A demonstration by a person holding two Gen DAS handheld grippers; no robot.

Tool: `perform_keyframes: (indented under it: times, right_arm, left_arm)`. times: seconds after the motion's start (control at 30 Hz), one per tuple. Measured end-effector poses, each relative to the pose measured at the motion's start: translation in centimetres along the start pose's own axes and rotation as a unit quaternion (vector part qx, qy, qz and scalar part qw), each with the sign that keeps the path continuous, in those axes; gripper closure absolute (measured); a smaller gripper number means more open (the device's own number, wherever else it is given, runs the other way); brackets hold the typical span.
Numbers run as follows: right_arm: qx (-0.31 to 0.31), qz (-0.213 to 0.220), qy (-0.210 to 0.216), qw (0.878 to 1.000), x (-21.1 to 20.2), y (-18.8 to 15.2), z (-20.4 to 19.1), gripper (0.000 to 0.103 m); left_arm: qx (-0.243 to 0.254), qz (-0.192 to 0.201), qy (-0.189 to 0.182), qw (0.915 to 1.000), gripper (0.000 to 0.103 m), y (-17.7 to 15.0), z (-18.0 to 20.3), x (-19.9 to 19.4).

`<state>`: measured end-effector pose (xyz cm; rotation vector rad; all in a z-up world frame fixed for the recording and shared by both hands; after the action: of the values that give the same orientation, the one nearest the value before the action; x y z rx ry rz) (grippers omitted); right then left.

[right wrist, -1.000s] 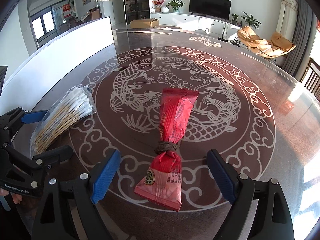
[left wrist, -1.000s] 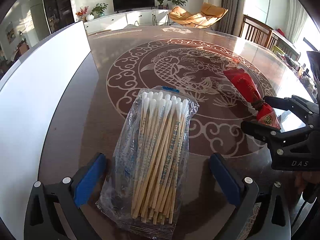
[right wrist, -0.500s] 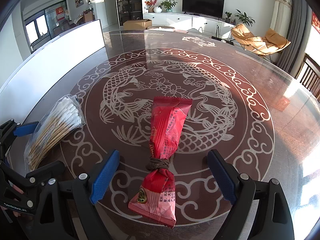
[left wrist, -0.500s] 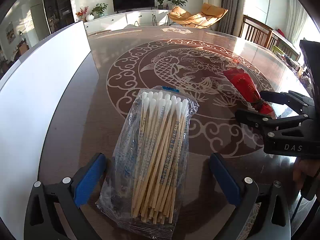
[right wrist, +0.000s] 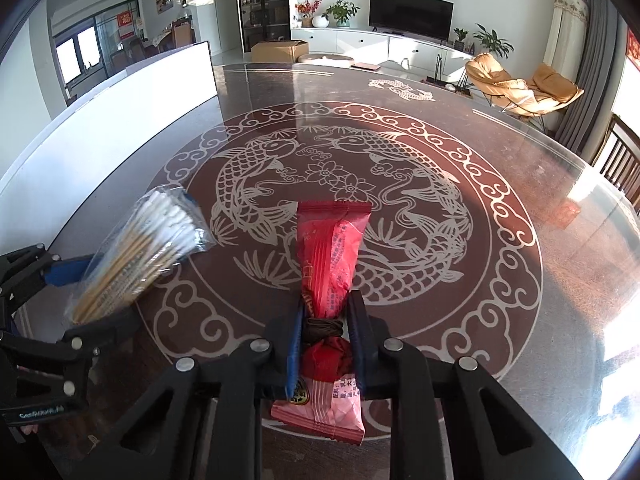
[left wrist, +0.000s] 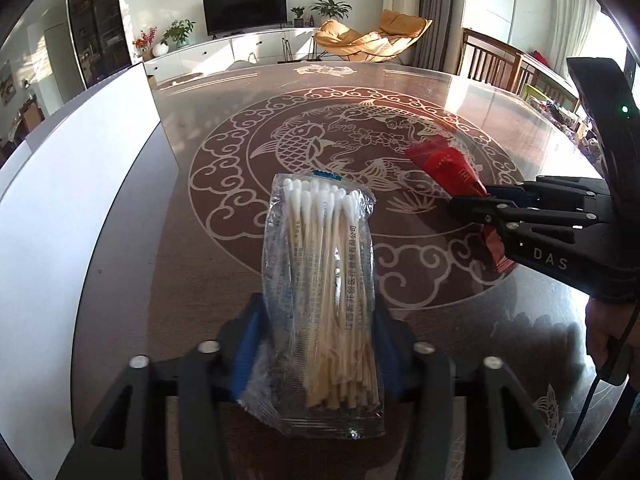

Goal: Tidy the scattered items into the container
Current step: 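Carry the cotton swabs with the left tool while the right tool carries the red bag over the cardboard box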

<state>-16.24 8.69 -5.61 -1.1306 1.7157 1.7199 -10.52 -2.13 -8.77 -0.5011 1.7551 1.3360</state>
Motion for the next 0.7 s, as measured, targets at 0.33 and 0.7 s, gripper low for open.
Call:
perform_keyframes:
  times: [0.33,0.7]
  right_arm:
    - [0.025,-0.003,0.061,0.998,-5.0,-3.6,-2.1,0.082]
    - [-0.03,0.073,0.195,0.978,-11.6,6.0,-16.7,0.081]
  left_arm:
    - [-0.083,0.024,-0.052,0.9949,0.077,-2.1,0.2,-4.6]
    - [-0.184,0.105,0.058,0.9756,0.077,-1.1,-17.3,-17.7]
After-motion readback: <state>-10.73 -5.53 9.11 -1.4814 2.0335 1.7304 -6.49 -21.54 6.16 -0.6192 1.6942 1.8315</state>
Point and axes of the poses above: each gripper's, at about its wrist camera, not at the fingertips, and x roughly the way its jaws point, z to its right, y to its top, the point moved 8 cm from there along x, roughly the way its jaws point, and after that the axes turned 10 degrees about x, right-handed, at the moved point
